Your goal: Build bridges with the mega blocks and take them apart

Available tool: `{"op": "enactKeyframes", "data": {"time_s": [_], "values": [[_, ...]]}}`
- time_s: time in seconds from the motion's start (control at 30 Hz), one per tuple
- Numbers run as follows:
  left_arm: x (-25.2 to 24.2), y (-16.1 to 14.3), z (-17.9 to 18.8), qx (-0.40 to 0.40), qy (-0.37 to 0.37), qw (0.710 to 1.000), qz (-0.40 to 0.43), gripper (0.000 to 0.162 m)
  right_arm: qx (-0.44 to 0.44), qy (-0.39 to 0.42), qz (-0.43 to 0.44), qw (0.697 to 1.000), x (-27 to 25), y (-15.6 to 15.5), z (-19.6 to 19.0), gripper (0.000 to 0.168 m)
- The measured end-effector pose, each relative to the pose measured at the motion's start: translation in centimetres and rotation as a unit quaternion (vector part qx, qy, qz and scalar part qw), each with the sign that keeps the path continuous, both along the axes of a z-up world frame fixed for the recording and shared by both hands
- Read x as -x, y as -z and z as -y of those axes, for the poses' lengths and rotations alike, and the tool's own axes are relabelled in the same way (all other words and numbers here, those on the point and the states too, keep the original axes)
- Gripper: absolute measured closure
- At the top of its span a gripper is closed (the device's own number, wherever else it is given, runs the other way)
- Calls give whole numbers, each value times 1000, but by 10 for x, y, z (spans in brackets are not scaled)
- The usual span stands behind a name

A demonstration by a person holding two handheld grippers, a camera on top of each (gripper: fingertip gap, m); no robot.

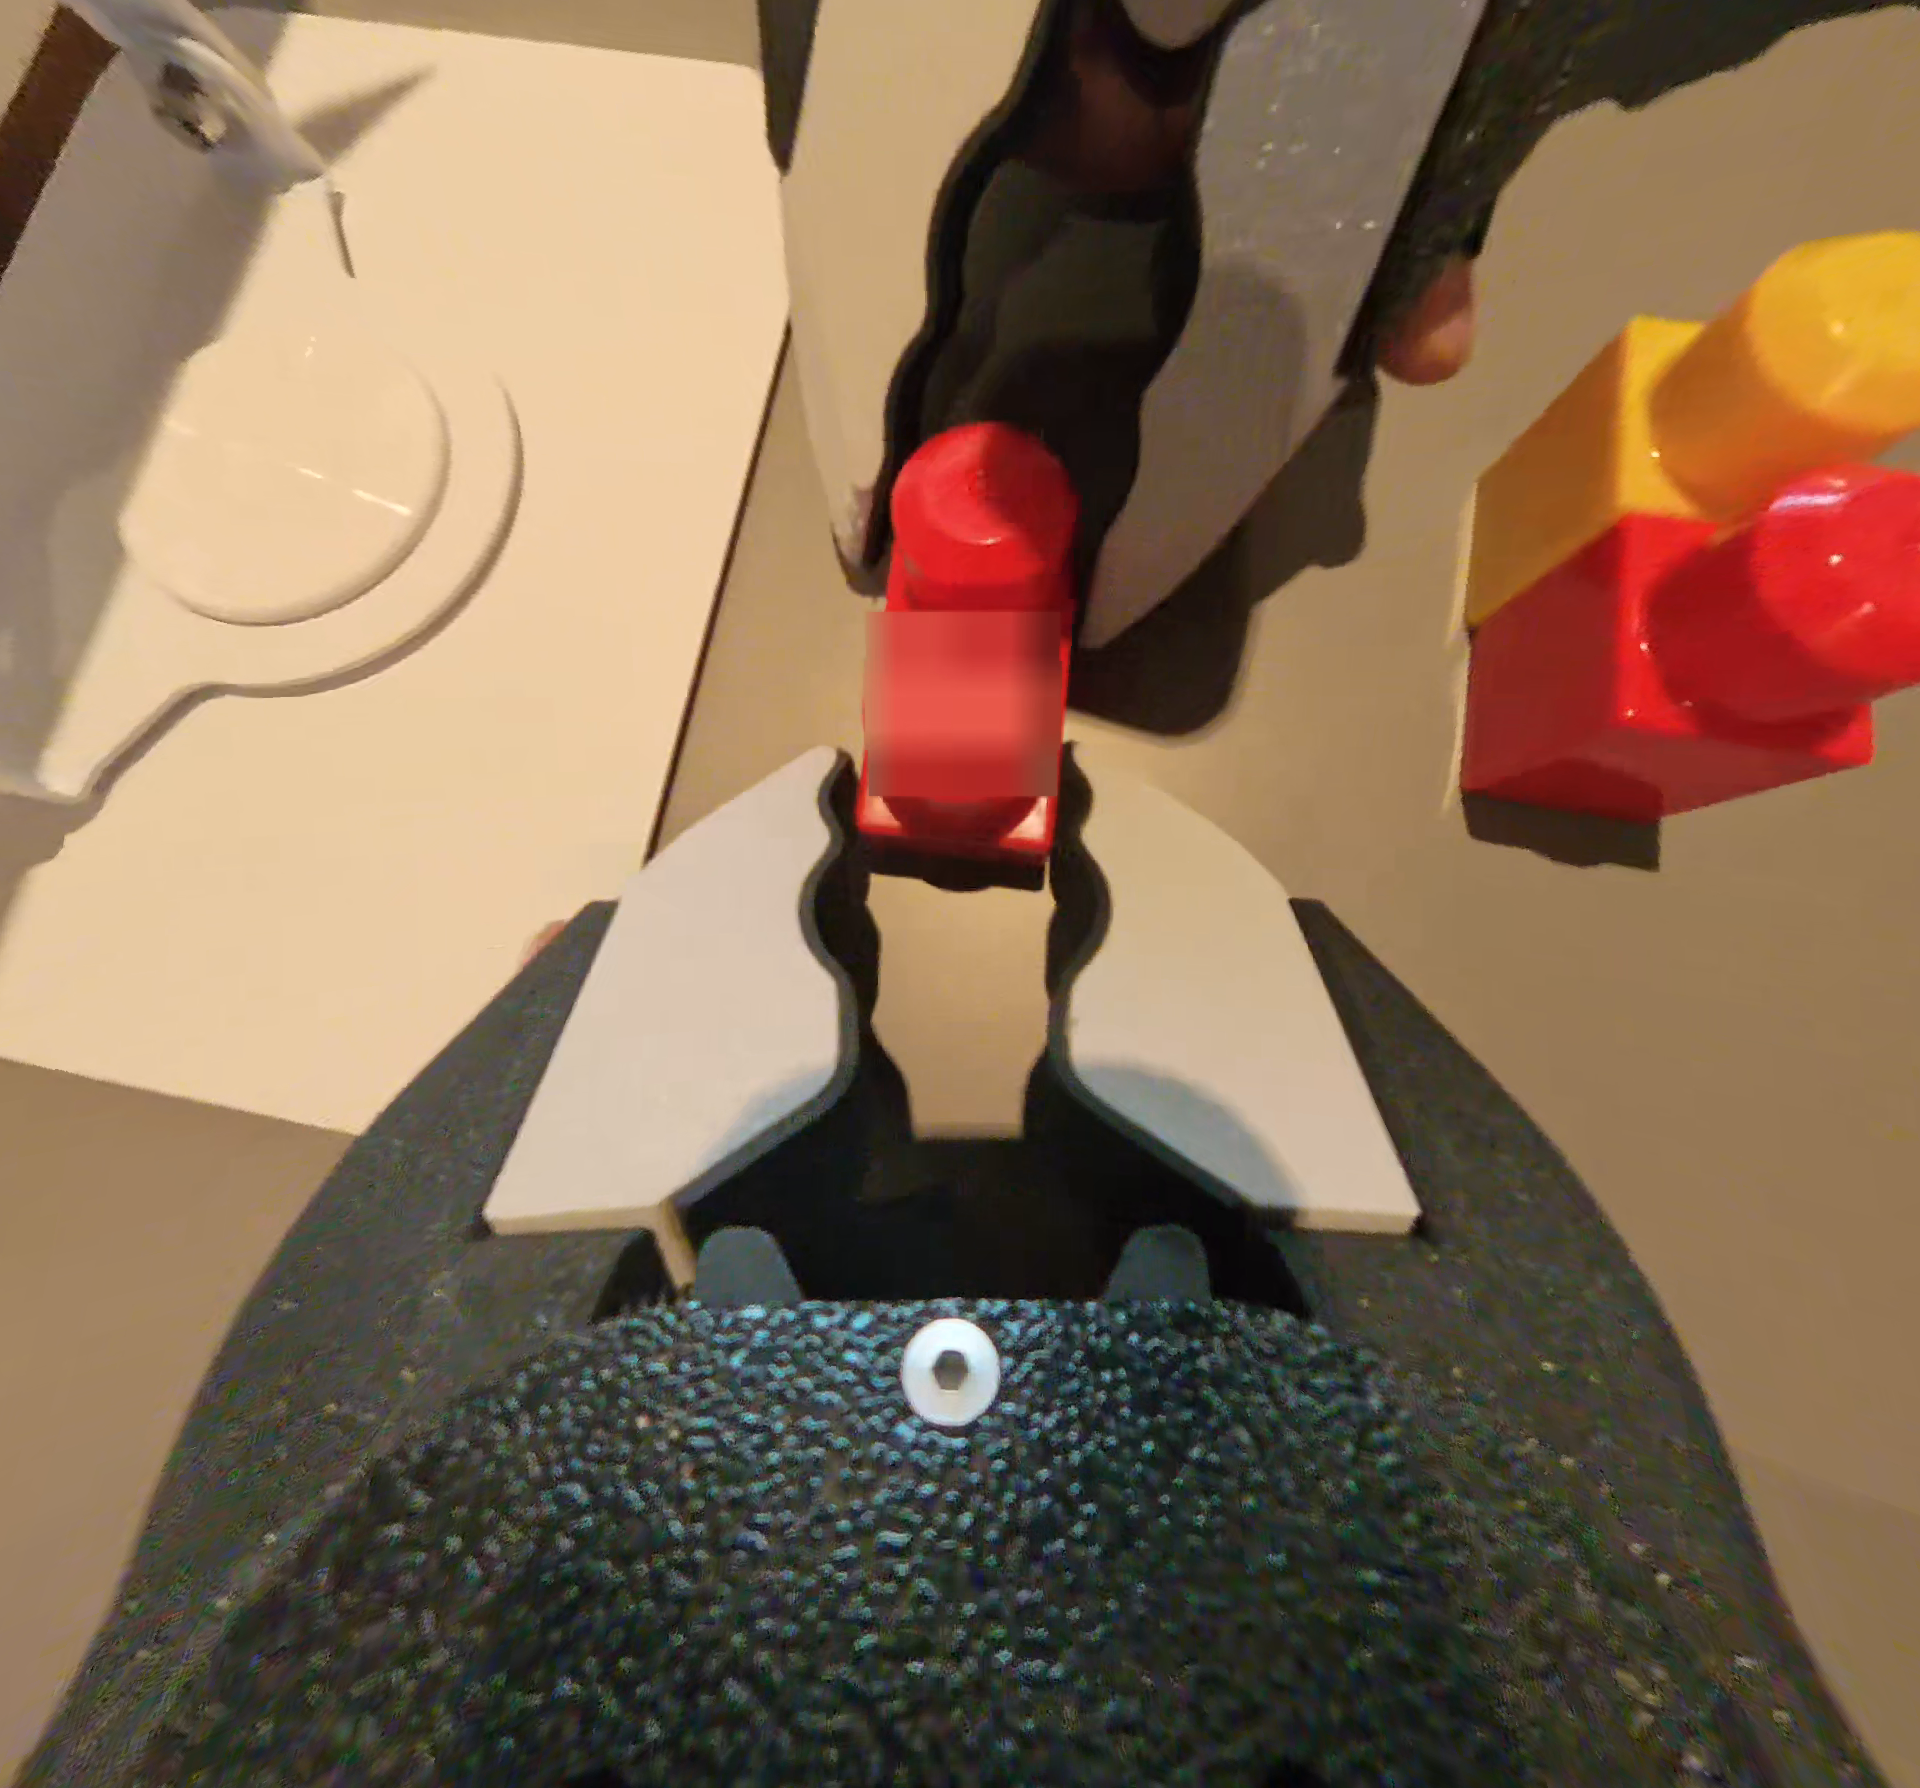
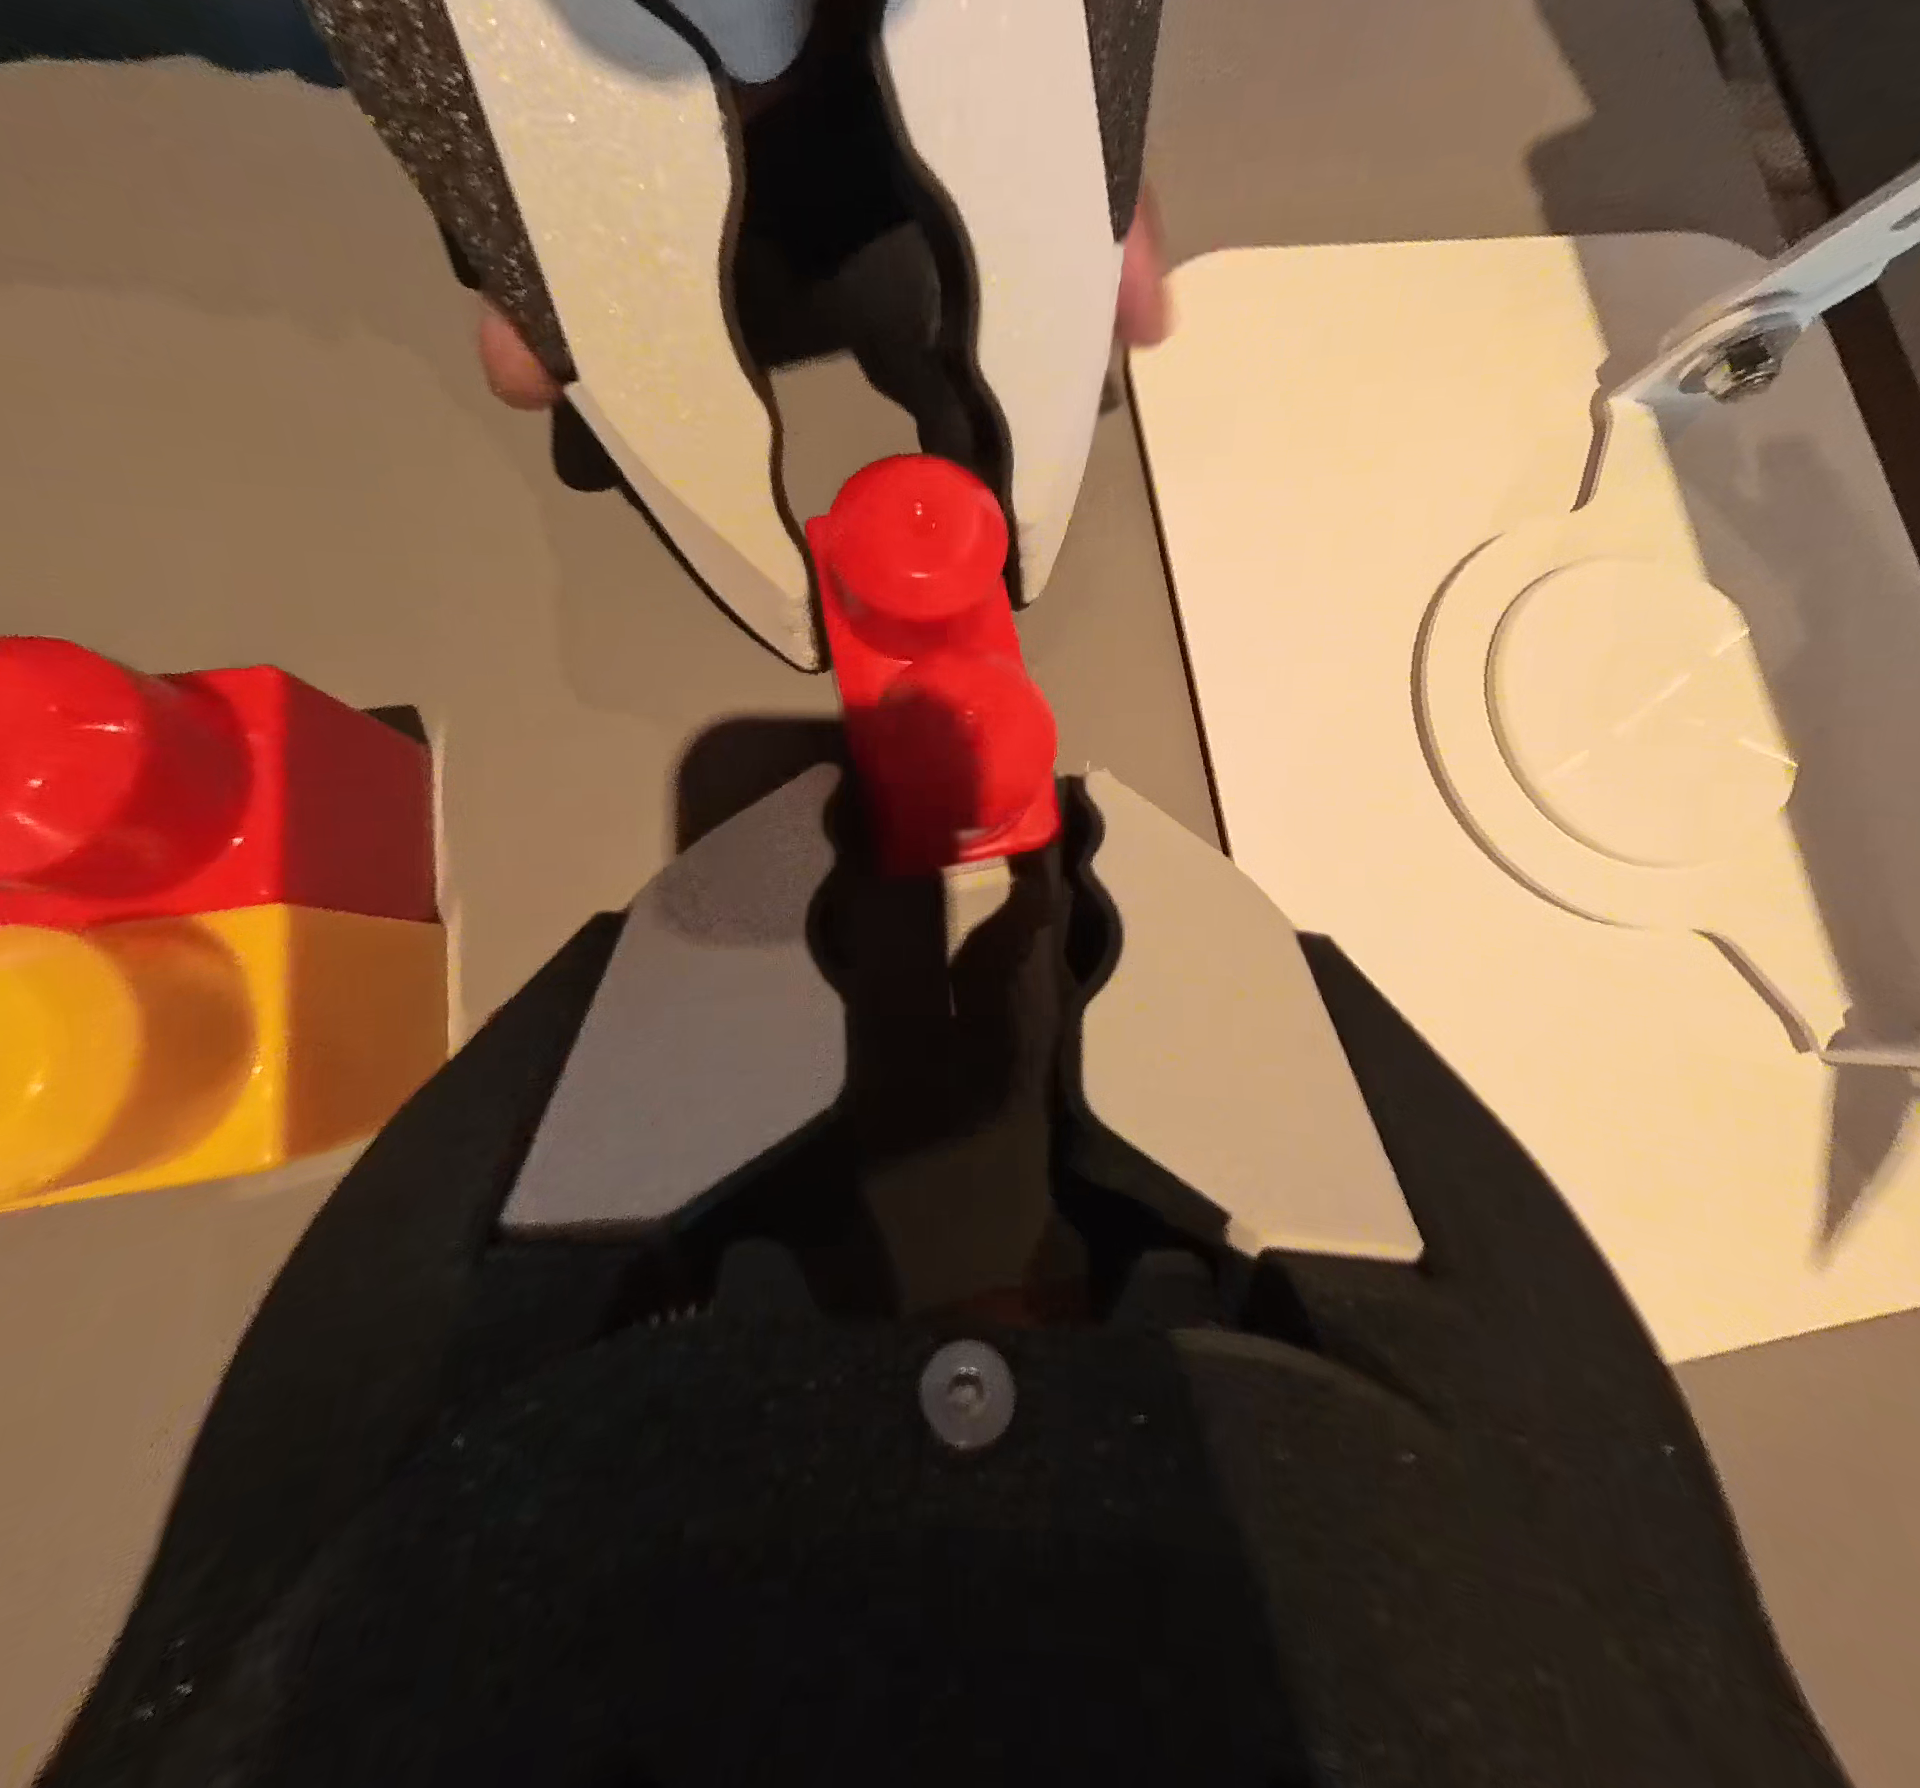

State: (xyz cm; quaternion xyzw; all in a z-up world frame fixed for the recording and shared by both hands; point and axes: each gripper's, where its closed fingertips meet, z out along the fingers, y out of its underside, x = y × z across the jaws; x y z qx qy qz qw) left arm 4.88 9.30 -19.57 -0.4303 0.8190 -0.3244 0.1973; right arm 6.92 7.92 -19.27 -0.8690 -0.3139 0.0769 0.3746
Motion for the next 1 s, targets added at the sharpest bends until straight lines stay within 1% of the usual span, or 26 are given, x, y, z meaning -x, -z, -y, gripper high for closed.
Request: {"op": "enactKeyframes", "data": {"time_s": [0.1, 0.17, 0.23, 0.3, 0.43, 0.5, 0.53, 0.57, 0.63, 0.7, 0.83, 1.0], "values": [[0, -3, 1, -16, 2, 1000, 23, 126, -4, -7, -2, 1000, 1, -1, 1, 131], [1, -7, 3, -21, 1, 999, 46, 126, -24, -14, -3, 1000, 3, -6, 3, 131], [4, -18, 10, 6, 0, 998, 70, 126, -55, -31, -25, 998, 7, -18, 8, 131], [9, -36, 21, 25, 6, 995, 96, 126, -70, -44, -52, 995, 14, -34, 18, 131], [24, -84, 43, 6, 17, 990, 139, 126, -82, -65, -46, 993, 30, -74, 38, 132], [36, -101, 58, 3, 28, 988, 149, 127, -72, -80, -41, 993, 42, -85, 52, 133], [42, -104, 66, 5, 34, 988, 149, 127, -64, -86, -36, 994, 49, -85, 60, 133], [47, -103, 74, 12, 40, 988, 148, 127, -56, -91, -28, 994, 55, -82, 67, 133], [54, -91, 86, 32, 43, 989, 141, 126, -40, -100, -4, 994, 63, -69, 79, 133], [56, -78, 88, 47, 31, 989, 138, 126, -44, -89, 2, 995, 65, -62, 83, 133], [53, -75, 87, 65, 28, 987, 141, 126, -48, -76, 6, 996, 60, -62, 82, 132], [49, -76, 87, 65, 26, 987, 143, 126, -53, -76, 15, 996, 57, -64, 83, 132]]}}
